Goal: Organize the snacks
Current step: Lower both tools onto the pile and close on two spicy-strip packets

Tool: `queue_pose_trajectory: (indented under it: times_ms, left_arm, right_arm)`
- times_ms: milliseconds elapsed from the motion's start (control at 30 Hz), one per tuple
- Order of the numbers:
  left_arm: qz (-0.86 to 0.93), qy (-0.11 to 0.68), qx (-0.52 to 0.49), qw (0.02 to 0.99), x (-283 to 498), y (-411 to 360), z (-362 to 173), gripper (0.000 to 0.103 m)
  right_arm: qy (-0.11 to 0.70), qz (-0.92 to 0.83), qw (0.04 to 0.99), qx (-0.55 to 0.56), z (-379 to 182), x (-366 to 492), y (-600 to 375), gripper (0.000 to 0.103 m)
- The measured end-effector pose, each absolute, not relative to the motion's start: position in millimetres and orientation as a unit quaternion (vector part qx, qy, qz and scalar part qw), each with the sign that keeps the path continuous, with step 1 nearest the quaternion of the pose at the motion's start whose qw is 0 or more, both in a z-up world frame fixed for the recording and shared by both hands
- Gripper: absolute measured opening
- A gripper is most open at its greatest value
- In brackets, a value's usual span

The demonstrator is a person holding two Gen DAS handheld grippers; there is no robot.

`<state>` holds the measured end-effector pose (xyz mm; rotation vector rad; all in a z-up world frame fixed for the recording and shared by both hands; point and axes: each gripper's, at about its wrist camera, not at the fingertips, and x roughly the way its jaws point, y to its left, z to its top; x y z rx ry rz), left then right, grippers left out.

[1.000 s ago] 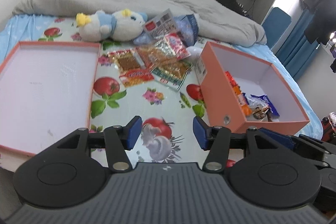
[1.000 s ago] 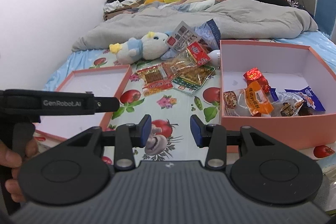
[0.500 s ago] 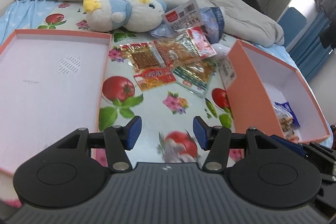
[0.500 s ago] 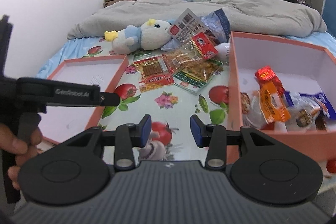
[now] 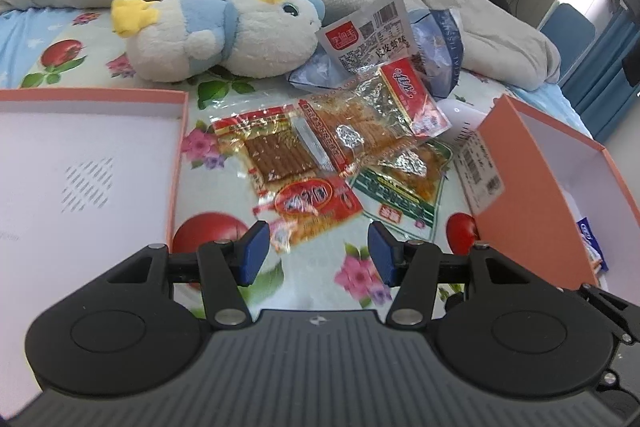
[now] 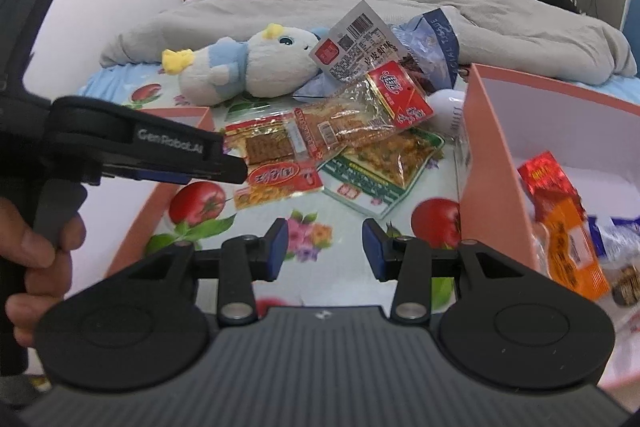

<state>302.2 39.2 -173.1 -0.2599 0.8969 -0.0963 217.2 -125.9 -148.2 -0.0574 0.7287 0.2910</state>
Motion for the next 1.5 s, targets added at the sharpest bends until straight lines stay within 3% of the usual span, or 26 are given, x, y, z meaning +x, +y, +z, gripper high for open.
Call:
queue_pose_trajectory:
  times_ms: [67, 367, 600, 867, 900, 1000, 1033, 1233, 1500]
  left_arm:
    - [-0.047, 0.433, -0.117, 0.892, 315, 38, -180, 0.067]
    - [-0.042, 0.436, -0.115, 0.892, 368, 46, -206, 0.067]
    - [-0.056, 0.429, -0.101, 0.896, 398, 45, -219, 0.058]
    - [-0.036, 0.422, -0.076, 0.903, 423, 47, -225, 0.06]
    - [-0.036, 0.425, -0.072, 0.901, 424, 47, -226, 0.062]
    - [-0.034, 0.432, -0.063, 0.899, 425, 47, -230, 0.079]
    - [-0.03, 0.433, -0.055, 0.899, 424, 46, -231, 0.085]
    - [-0.028, 0.448, -0.032, 0.893, 425, 49, -241, 0.094]
    - [-0.037, 0.444, -0.011, 0.895, 425, 46, -243, 0.096]
  right_arm:
    - [0.355, 0.136, 0.925, -0.029, -154, 229, -123, 0.043]
    - [0.38, 0.108, 0.919, -0.021, -186, 282, -121, 0.043]
    - [0.385, 0.091, 0.918, -0.015, -199, 315, -117, 0.042]
    - [0.365, 0.029, 0.93, -0.028, -201, 342, -115, 0.043]
    - [0.368, 0.02, 0.929, -0.031, -203, 346, -115, 0.045]
    - [0.373, 0.001, 0.927, -0.03, -209, 357, -117, 0.073]
    - [0.372, 0.001, 0.928, -0.031, -211, 358, -118, 0.075]
    - [0.378, 0.003, 0.925, -0.049, -220, 366, -112, 0.08]
    - [0.391, 0.041, 0.92, -0.013, -226, 376, -123, 0.082]
